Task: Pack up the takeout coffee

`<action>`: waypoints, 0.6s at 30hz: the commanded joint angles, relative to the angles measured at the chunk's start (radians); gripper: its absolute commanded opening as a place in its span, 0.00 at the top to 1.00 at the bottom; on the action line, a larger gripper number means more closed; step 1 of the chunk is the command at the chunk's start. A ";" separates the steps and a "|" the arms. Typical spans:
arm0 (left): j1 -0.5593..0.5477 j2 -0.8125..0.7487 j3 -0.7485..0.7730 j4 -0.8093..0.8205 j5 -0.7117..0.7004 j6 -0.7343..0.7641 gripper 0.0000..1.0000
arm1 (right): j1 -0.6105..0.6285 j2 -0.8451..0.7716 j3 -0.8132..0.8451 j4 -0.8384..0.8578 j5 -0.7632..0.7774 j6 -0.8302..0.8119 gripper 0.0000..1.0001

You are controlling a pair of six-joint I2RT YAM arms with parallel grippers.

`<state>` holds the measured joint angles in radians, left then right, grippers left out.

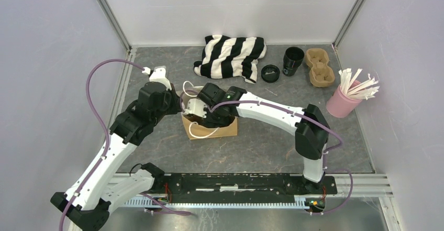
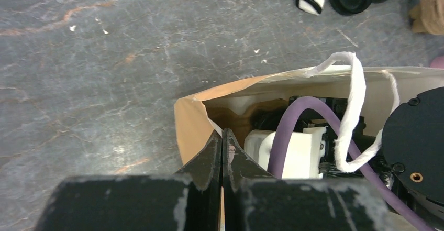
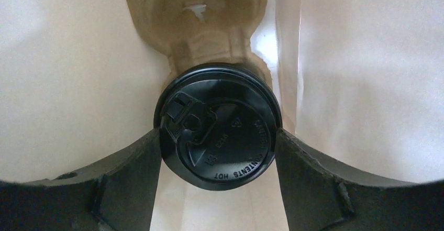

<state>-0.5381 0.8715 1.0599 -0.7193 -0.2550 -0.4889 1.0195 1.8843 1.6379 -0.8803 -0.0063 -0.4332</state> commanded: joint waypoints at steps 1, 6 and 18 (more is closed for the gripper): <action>0.004 -0.002 0.037 0.051 -0.053 0.098 0.98 | 0.001 0.124 -0.027 -0.024 -0.011 0.013 0.47; 0.004 -0.012 0.014 0.066 -0.055 0.121 0.98 | -0.006 0.174 -0.070 -0.007 -0.017 0.013 0.47; 0.004 -0.022 0.003 0.080 -0.052 0.168 0.98 | -0.009 0.107 -0.083 -0.007 0.069 0.027 0.44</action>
<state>-0.5339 0.8658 1.0573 -0.7231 -0.2882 -0.3866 1.0233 1.9209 1.6169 -0.7570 -0.0311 -0.4252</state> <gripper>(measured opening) 0.026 0.777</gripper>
